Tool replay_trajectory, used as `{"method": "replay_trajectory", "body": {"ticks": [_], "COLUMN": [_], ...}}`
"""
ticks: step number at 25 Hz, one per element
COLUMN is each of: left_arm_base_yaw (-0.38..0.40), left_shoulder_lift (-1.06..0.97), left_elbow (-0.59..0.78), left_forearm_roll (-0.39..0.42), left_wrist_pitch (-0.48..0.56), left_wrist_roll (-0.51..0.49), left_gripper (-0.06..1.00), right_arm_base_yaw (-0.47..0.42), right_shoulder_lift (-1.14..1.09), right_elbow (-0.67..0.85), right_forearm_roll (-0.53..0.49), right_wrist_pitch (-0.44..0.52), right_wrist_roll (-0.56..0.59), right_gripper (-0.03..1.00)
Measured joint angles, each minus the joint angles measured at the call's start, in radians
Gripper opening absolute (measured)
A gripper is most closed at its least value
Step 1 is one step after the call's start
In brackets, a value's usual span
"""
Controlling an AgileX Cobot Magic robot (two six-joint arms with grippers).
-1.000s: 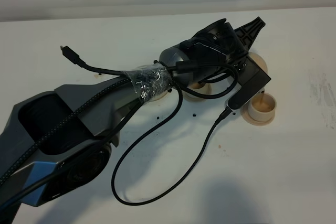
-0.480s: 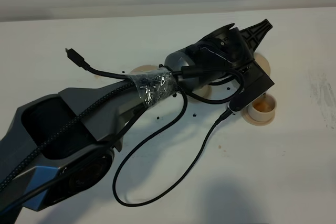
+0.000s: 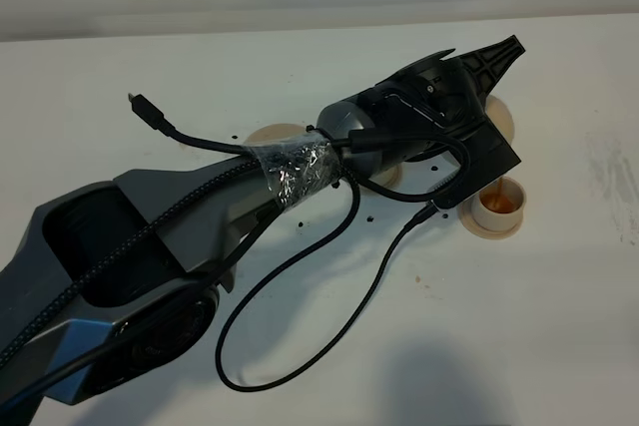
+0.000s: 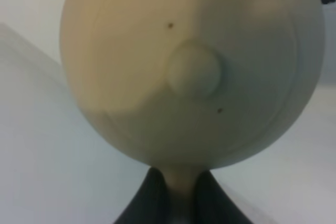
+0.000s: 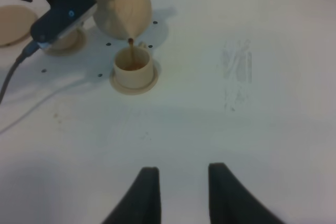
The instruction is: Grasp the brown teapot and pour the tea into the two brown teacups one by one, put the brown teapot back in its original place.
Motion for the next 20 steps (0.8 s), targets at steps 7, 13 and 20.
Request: {"method": "replay_trajectory", "body": {"ticks": [7,13,20], "left_arm_base_yaw": [-0.008,-0.01,-0.01], "left_shoulder_lift": [0.0,0.0,0.0], "left_elbow": [0.0,0.0,0.0], "left_forearm_roll": [0.006,0.046,0.053], "left_wrist_pitch": [-0.01,-0.051,-0.055], "left_wrist_roll": [0.0,0.0,-0.001], "left_gripper": [0.08,0.08,0.08], "right_arm_base_yaw": [0.0,0.0,0.0], "right_shoulder_lift": [0.0,0.0,0.0], "right_elbow": [0.0,0.0,0.0], "right_forearm_roll": [0.0,0.0,0.0], "right_wrist_pitch": [0.0,0.0,0.0], "right_wrist_roll": [0.0,0.0,0.0], "right_gripper": [0.22,0.22,0.22]}}
